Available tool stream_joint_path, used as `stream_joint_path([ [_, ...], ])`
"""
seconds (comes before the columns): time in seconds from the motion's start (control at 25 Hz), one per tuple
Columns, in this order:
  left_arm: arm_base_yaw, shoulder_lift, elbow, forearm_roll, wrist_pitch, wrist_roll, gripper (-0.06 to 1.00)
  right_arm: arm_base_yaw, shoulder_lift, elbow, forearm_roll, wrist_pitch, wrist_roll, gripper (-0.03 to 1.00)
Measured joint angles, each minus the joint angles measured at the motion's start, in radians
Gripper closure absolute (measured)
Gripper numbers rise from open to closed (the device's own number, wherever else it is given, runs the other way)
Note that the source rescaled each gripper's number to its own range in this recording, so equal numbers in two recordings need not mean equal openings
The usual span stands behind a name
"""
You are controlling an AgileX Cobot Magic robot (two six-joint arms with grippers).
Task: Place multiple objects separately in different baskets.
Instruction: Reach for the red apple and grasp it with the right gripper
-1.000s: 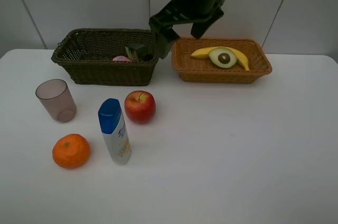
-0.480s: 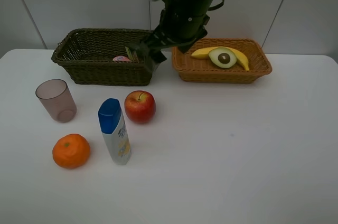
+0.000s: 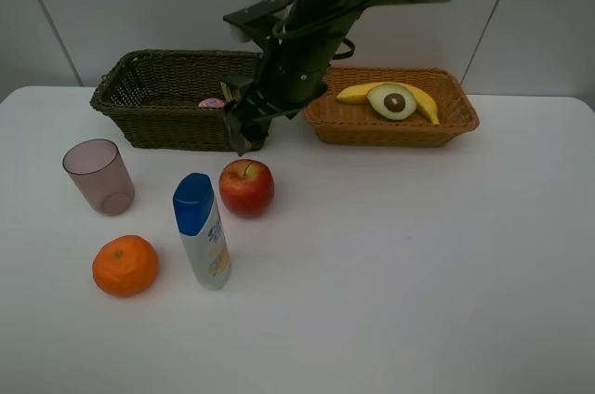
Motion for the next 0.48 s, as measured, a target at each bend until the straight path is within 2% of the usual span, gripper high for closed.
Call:
stream_joint_path([
  [0.48, 0.0, 0.0, 0.0, 0.0, 0.0, 0.0, -0.05, 0.014, 0.067, 0.0, 0.054, -0.033, -0.057, -0.02],
])
